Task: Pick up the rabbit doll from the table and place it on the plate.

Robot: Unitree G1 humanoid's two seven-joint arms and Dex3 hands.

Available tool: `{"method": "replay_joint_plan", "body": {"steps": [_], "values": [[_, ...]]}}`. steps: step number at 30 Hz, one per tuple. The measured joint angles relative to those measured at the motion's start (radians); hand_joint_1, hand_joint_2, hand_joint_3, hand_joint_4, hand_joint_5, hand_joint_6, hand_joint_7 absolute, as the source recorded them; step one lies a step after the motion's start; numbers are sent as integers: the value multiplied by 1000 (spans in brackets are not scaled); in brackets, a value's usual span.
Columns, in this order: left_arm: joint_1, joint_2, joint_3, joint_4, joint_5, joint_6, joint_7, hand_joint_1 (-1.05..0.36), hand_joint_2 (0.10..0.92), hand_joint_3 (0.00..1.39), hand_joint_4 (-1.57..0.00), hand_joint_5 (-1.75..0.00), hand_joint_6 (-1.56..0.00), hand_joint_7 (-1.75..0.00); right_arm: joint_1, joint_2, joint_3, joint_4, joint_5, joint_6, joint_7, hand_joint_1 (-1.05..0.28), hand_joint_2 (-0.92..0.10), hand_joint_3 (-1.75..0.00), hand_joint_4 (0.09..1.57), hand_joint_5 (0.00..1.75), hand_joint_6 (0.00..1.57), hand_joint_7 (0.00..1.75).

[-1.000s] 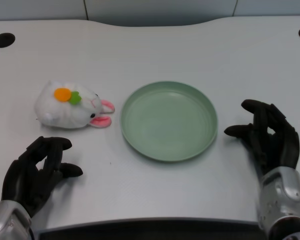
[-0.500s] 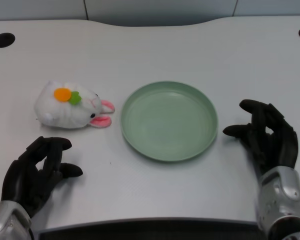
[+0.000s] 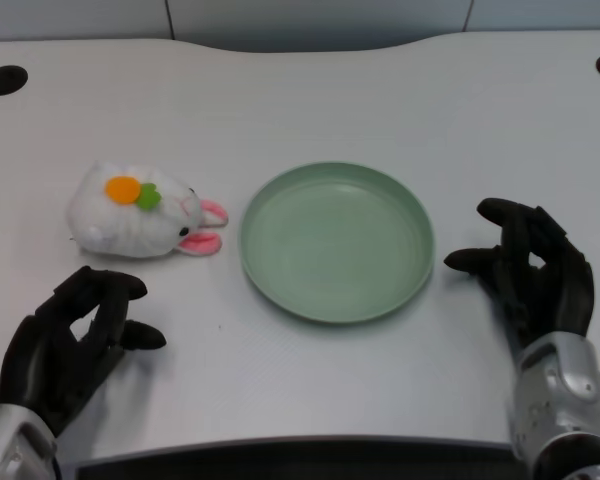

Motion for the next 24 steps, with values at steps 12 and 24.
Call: {"method": "replay_joint_plan", "body": {"steps": [12, 24], "values": [[-172, 213, -29, -89, 192, -115, -45, -518, 921, 336, -410, -1329, -481, -792, -5, 4, 5, 3, -7, 0, -5, -429, -921, -393, 887, 1249, 787, 900], [-417, 517, -240, -14, 637, -219, -104, -824, 921, 98, -24, -441, -257, -8, -5, 29, 10, -8, -8, 0, -12, -408, -921, -407, 859, 1266, 755, 920]]}}
